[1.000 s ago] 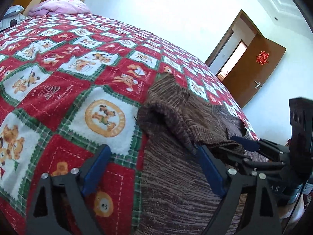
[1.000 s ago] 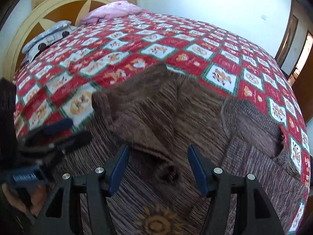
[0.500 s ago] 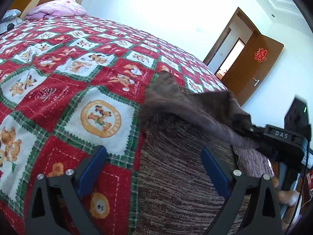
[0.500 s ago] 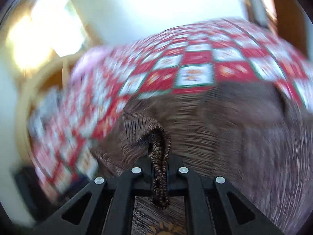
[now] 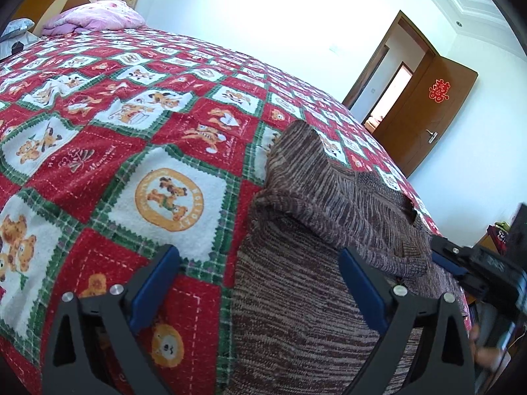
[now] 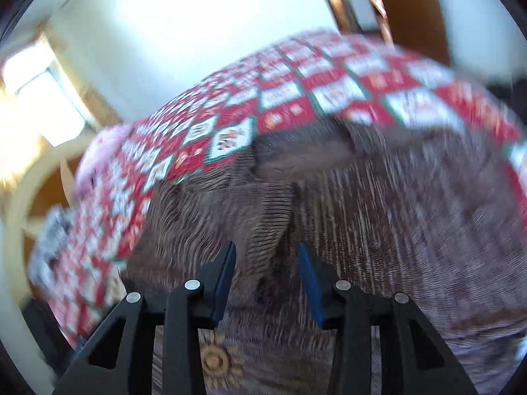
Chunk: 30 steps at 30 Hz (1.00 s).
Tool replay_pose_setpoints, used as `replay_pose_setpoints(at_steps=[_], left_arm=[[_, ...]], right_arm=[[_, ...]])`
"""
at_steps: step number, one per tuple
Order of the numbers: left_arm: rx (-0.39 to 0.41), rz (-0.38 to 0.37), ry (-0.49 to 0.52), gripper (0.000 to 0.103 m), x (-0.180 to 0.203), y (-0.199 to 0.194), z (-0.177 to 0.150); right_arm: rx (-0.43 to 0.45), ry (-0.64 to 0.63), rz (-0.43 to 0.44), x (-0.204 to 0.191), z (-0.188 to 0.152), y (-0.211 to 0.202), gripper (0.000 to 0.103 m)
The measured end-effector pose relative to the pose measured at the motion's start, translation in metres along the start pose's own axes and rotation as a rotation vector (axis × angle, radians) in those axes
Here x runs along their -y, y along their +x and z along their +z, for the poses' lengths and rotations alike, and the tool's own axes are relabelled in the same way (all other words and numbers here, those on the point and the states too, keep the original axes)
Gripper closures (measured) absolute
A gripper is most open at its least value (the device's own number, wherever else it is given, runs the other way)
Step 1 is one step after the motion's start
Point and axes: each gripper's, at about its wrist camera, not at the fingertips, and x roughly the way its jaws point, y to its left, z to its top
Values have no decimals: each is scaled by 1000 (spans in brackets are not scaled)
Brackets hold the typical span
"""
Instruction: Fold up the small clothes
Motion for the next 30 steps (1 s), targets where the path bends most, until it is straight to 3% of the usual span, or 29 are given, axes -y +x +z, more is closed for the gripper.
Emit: replay_pose_setpoints(at_steps=[4, 7, 9, 12, 15, 18, 21, 27, 30], left_arm=[[-1, 4, 7, 2, 1, 1, 0], [-5, 5, 12, 2, 1, 2, 1], [-8, 6, 16, 1, 2, 2, 1], [-12, 8, 20, 0, 3, 3, 1], [-18, 7, 20, 0, 3, 4, 1], [-22, 4, 16, 0, 2, 4, 2], [-48, 18, 35, 0, 5, 5, 3], [-144, 116, 217, 0, 17, -24, -10], [-194, 22, 218, 0, -4, -55, -14]], right_arm=[[-41, -134, -20, -19, -8, 8, 62], [-143, -158, -58, -15, -23, 34, 61], [-143, -179, -78, -17, -24, 32, 61], [-227, -204, -177, -20, -31, 29, 59], [-250, -156, -177, -13, -45, -7, 59], [-159, -110, -133, -9, -60, -64, 59], [-83, -93, -160, -11, -74, -104, 59], [-3, -25, -164, -10, -113, -156, 59], [23, -6, -176, -3, -131, -181, 59]])
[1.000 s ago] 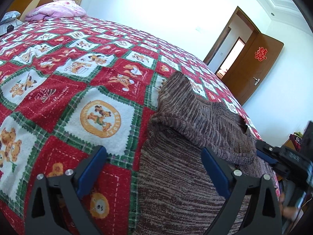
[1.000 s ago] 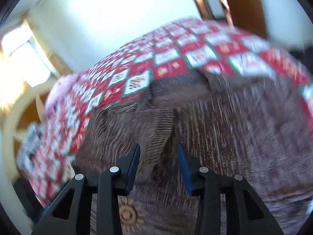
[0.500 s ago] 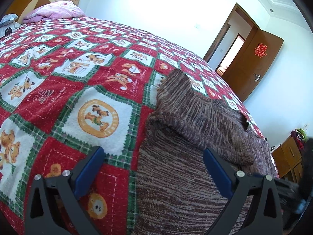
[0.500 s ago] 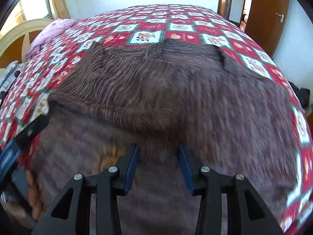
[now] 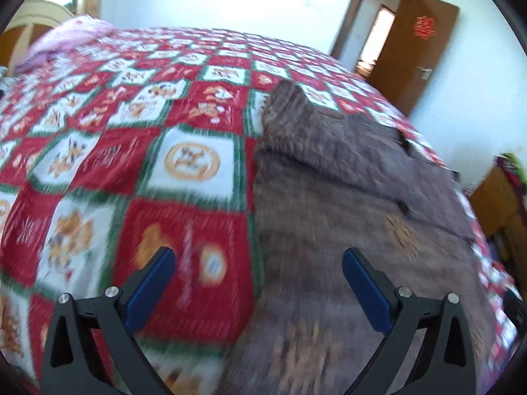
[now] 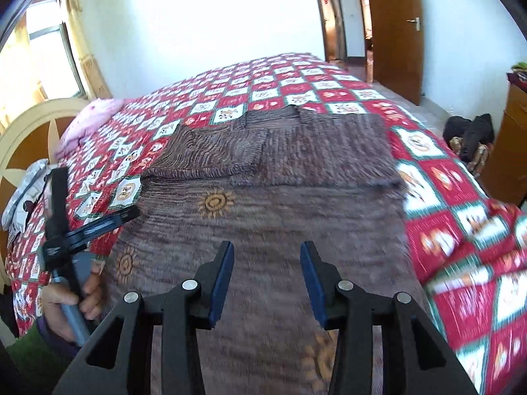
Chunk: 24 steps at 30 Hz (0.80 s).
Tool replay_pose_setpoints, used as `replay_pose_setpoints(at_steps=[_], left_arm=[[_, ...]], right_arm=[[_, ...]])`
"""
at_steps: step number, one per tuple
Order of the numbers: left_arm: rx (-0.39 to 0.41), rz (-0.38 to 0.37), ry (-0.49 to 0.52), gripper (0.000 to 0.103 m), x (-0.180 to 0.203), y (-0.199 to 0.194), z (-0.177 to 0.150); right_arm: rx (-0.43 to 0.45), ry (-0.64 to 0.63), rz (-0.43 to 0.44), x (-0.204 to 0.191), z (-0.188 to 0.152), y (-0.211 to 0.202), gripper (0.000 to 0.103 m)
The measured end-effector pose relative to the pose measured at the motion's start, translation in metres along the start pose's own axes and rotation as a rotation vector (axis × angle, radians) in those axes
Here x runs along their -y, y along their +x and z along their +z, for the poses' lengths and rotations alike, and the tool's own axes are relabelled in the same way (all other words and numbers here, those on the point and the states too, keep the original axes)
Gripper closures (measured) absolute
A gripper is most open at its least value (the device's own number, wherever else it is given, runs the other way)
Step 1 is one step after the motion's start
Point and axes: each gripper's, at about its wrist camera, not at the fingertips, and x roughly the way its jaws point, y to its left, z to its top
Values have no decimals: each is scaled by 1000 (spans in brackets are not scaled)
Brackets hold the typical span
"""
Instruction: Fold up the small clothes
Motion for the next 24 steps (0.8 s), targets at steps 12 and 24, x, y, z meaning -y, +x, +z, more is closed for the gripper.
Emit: replay_pose_setpoints(at_steps=[12, 24], left_arm=[[-158, -240, 116, 14, -56, -81, -73], [-287, -308, 132, 15, -40, -78, -113]], right_arm=[[-104, 124, -137, 68, -86, -78, 59], [-152, 203, -171, 81, -136, -88, 59]])
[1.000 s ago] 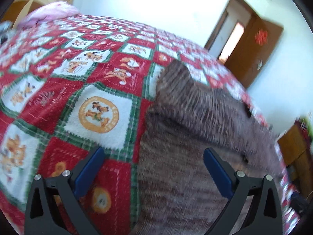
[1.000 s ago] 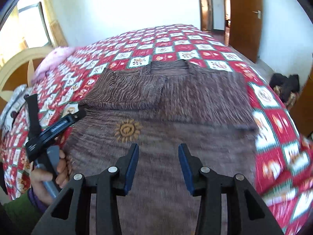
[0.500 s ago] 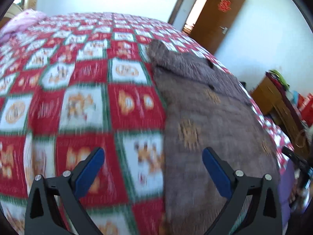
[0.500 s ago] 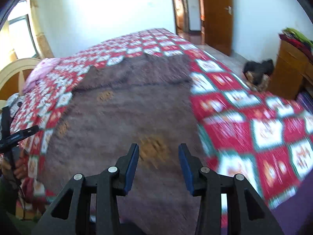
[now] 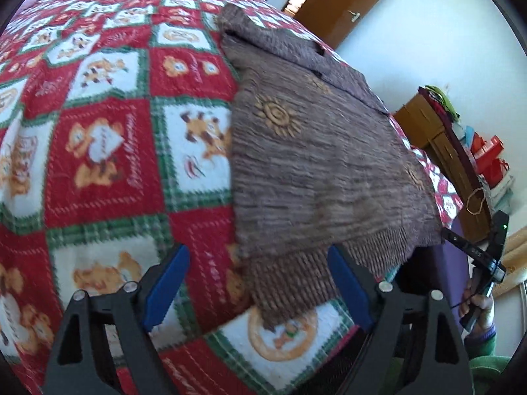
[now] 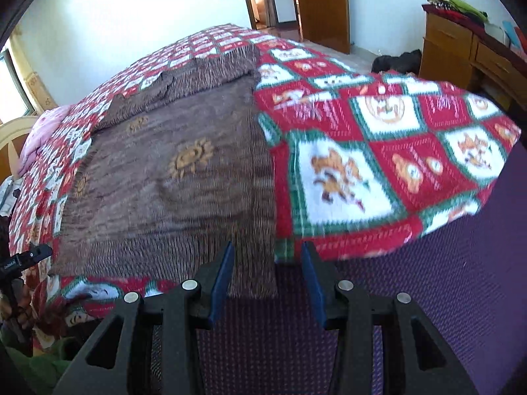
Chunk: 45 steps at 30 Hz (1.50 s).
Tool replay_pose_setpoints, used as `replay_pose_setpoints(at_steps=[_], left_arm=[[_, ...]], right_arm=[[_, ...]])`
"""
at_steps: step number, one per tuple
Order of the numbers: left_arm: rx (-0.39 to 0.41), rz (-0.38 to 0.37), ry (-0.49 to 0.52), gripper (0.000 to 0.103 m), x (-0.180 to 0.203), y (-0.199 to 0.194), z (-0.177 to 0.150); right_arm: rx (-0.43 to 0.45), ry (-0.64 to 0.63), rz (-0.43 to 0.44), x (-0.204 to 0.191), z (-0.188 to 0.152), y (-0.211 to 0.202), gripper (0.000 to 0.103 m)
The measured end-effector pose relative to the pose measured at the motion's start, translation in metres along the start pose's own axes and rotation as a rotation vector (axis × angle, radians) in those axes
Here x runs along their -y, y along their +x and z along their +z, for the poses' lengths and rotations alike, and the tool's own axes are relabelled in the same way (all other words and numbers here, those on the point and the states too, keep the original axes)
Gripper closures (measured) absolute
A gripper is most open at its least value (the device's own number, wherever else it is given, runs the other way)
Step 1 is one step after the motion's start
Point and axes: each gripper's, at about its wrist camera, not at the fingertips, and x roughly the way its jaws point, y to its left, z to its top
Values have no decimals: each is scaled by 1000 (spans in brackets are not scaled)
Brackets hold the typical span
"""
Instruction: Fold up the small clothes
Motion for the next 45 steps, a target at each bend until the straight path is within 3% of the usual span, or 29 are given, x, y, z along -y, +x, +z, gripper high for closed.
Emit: replay_pose_setpoints(at_steps=[5, 8, 10, 16, 19, 23, 25, 27, 29, 37, 38, 39, 40, 41, 42, 45], left_arm=[[-6, 9, 1, 15, 3, 3, -6], [-23, -44, -11, 17, 5, 3, -8], [-50, -76, -1, 31, 9, 6, -10], [-75, -64, 65, 34, 23, 14, -14], [-66, -82, 28, 51, 19, 15, -12], [-56, -115, -33, 55, 9, 13, -12], [-50, -127, -54, 60, 6, 13, -13], [-44, -139, -70, 62, 4, 13, -13], [-42, -140, -67, 63, 4, 13, -14], [-46, -141, -67, 60, 6, 16, -12], [-43, -141, -67, 60, 6, 16, -12], [-38, -139, -61, 61, 7, 16, -12], [-28, -137, -45, 69, 9, 15, -13], [-21, -149, -34, 77, 11, 14, -13], [-6, -152, -17, 87, 15, 12, -13], [12, -124, 52, 94, 27, 8, -11]], right_arm=[[3, 19, 6, 0, -5, 4, 58], [2, 31, 27, 3, -5, 3, 57], [3, 22, 26, 1, -6, 2, 57], [33, -8, 8, -3, -9, -1, 64], [35, 1, 21, -2, -7, -1, 70], [29, 37, 57, 4, -6, -2, 70], [20, 76, 95, 8, -6, -2, 66], [8, 109, 122, 11, -6, -3, 50], [0, 127, 116, 12, -9, -2, 42], [29, 48, 65, -2, -10, 3, 42], [28, 33, 40, -3, -9, 5, 47], [26, 15, 6, -5, -8, 5, 58], [29, 2, -7, -5, -8, 4, 59], [34, 7, -3, -3, -7, 2, 69], [37, 12, 10, 0, -6, -1, 100], [6, 80, 122, 10, -1, -4, 98]])
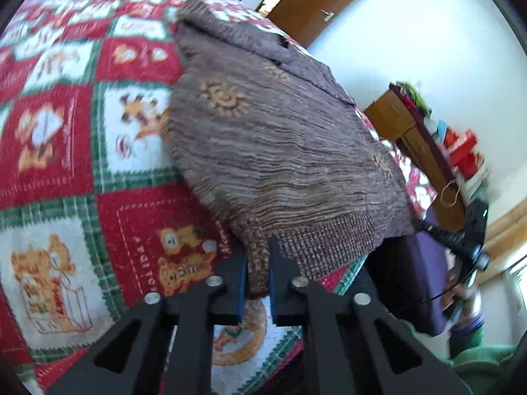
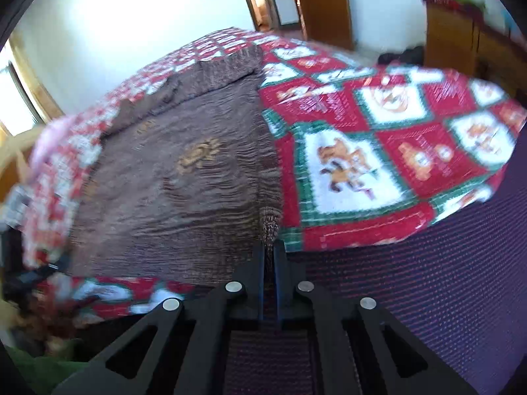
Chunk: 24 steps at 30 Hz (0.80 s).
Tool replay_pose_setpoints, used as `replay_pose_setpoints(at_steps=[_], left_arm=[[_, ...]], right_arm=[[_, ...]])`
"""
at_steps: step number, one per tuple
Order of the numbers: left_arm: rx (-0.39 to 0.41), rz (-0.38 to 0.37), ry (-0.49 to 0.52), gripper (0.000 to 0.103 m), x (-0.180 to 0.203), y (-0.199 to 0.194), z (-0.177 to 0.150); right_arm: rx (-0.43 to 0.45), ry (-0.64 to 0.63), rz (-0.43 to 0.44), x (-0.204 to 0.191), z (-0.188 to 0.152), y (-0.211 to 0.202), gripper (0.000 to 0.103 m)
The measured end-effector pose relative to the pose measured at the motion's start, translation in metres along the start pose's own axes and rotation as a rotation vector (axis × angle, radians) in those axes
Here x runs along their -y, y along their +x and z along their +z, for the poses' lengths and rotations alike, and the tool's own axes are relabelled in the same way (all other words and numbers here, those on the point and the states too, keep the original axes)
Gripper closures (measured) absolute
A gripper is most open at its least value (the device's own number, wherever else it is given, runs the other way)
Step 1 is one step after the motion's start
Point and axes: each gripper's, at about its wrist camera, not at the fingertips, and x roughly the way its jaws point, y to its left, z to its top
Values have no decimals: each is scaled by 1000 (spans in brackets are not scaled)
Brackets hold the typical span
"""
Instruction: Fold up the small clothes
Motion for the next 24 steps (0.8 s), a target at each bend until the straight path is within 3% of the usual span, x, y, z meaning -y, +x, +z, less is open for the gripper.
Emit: replay_pose_setpoints(at_steps=[3, 6, 11, 16, 19, 24], left_arm=[[8, 3, 35, 95, 5, -4, 6], [34, -44, 9, 95, 3, -12, 20], [76, -60, 25, 95, 6, -21, 55], [92, -39, 48, 95, 7, -18, 91], [94, 8, 56, 95, 3, -8, 116], [76, 23, 27, 95, -17, 15, 155]], right_arm=[[2, 33, 97, -1, 7, -5, 98], [22, 51, 194, -7, 23, -9, 98], [51, 40, 294, -22, 64, -10, 98], [83, 15, 300, -34, 112, 2, 98], [88, 35, 275, -31, 139, 22, 98], [77, 89, 248, -21, 177, 63, 98]])
